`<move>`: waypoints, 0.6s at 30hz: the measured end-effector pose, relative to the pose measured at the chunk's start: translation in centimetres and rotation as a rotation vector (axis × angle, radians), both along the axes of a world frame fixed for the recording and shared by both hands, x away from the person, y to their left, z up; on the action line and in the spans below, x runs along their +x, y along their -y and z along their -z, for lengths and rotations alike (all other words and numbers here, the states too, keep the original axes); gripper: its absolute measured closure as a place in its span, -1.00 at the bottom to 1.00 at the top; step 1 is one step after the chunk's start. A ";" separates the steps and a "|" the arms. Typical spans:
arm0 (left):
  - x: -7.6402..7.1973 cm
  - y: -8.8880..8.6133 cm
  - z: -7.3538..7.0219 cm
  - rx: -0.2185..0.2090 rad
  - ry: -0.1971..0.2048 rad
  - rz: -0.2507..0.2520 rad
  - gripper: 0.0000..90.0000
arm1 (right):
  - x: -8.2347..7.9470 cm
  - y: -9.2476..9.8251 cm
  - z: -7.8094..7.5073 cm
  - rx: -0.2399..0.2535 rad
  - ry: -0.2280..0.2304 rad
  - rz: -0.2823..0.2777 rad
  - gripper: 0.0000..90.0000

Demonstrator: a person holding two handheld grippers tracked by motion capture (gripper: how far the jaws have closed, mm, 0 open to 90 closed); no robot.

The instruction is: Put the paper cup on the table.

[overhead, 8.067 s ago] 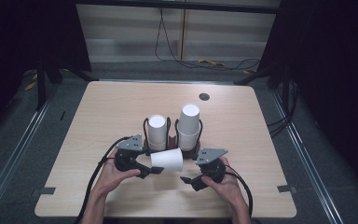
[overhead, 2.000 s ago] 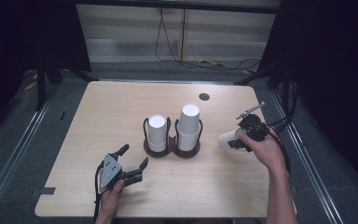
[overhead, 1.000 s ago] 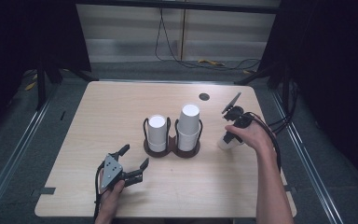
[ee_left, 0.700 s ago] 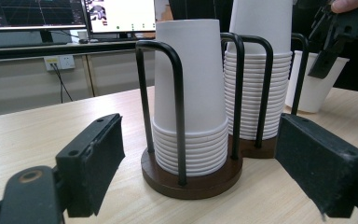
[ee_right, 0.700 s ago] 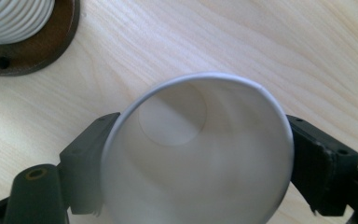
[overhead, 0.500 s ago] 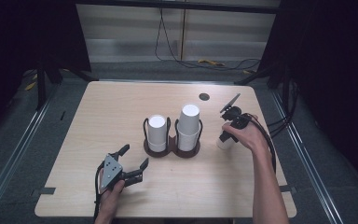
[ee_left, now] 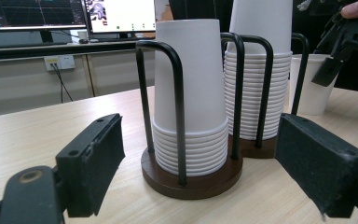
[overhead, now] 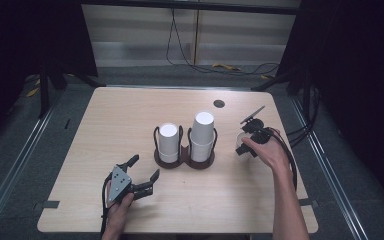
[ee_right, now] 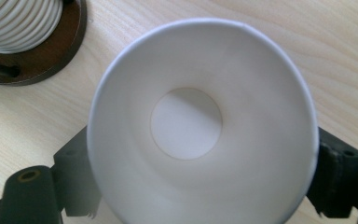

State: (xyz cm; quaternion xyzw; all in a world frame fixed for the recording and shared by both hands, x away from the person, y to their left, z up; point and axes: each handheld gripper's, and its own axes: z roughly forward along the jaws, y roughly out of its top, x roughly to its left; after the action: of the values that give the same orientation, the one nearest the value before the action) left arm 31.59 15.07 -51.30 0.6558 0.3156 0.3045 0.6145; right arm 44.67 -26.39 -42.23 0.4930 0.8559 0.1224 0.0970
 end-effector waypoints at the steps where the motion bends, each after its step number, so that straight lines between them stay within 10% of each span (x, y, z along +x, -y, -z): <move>1: 0.0 0.0 0.0 -0.001 0.000 0.000 -0.65 | -0.1 0.0 0.0 0.003 0.004 -0.001 -0.65; 18: 0.0 -0.1 0.0 0.010 0.001 -0.001 -0.65 | -1.5 0.4 0.2 0.057 0.069 0.039 -0.64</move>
State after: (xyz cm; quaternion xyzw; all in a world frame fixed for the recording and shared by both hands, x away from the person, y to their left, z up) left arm 31.58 15.13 -51.28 0.6588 0.3141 0.3066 0.6111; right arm 43.22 -26.74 -42.43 0.5074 0.8386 0.1619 0.1144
